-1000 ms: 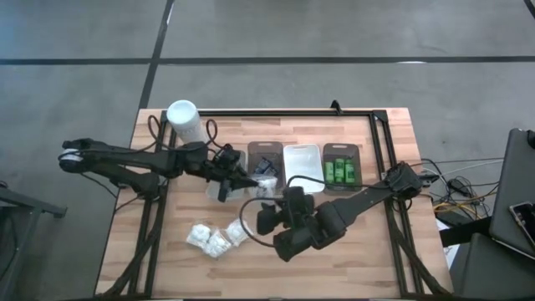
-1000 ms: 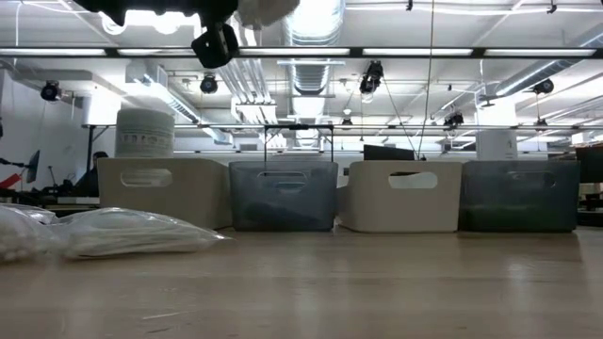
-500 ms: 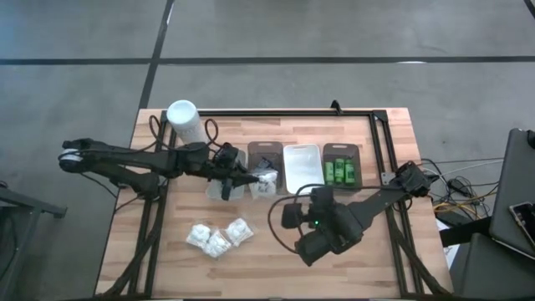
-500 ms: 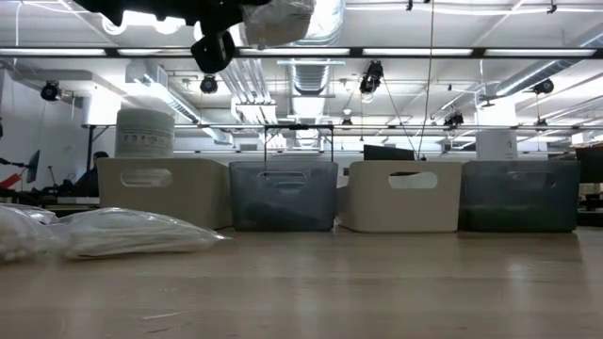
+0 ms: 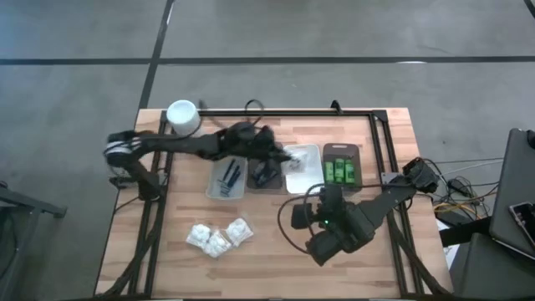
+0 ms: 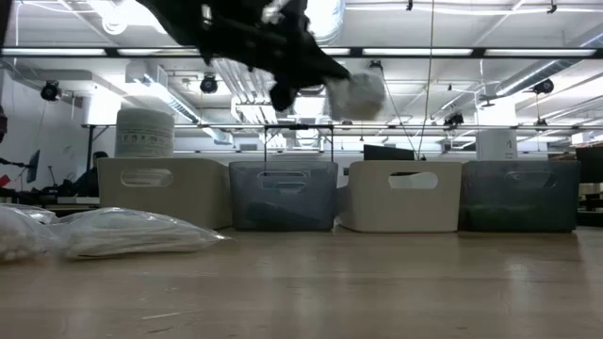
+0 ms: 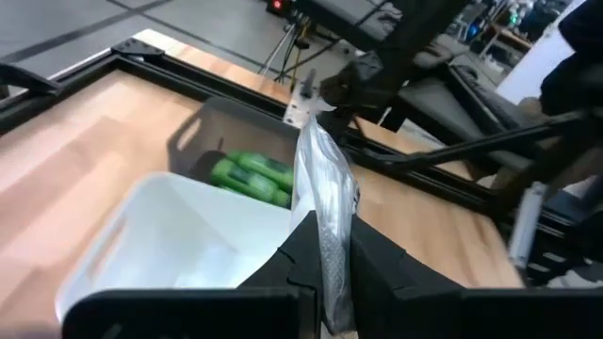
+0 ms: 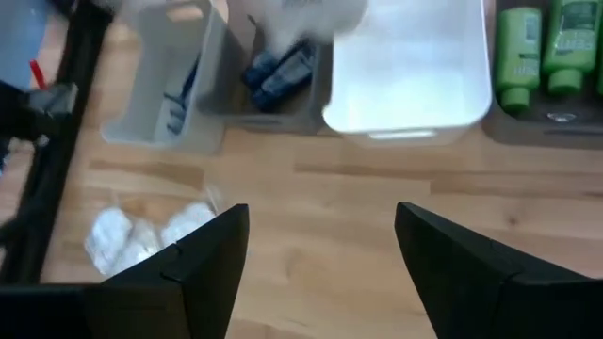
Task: Pick & Place Travel size toiletries
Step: Put the transparent cotton pack into the white bin
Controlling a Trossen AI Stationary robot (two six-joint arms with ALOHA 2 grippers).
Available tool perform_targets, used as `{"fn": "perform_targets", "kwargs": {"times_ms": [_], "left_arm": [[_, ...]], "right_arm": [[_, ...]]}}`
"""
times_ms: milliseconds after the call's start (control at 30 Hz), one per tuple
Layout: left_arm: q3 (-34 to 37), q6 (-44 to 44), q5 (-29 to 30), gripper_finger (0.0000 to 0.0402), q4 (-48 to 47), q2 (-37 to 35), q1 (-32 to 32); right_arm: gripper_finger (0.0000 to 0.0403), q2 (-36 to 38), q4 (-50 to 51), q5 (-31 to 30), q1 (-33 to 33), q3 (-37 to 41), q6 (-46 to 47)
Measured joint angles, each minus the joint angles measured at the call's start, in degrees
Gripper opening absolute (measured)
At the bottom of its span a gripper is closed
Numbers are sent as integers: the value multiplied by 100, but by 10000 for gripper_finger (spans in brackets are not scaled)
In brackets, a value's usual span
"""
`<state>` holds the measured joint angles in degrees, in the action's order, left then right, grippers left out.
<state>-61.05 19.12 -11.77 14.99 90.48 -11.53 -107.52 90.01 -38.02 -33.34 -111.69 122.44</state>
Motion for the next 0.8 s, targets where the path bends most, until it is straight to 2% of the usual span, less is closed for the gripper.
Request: {"fn": "perform_targets", "kwargs": {"times_ms": [67,200,367,600,700,800], "left_arm": [[-417,-149,-237,30,6,480,-201],[-1122,-303,-263,30,-52,1334,-369],[-1656,-818,159,30,-170,2066,-381],[-1842,-1162,1274,30,-607,2415,-483],[-1842,-1087,1277,35,-594,2463,-529],[-1842,-997,1270,56,-731,2516,-531]], "right_arm": [[256,78,-5,21,-86,134,62],[252,320,1,16,-208,446,328],[264,535,-4,10,-230,784,404],[285,820,-8,-118,-230,1086,402],[293,867,-1,-148,-228,1144,400],[302,872,-2,-203,-228,1149,353]]}}
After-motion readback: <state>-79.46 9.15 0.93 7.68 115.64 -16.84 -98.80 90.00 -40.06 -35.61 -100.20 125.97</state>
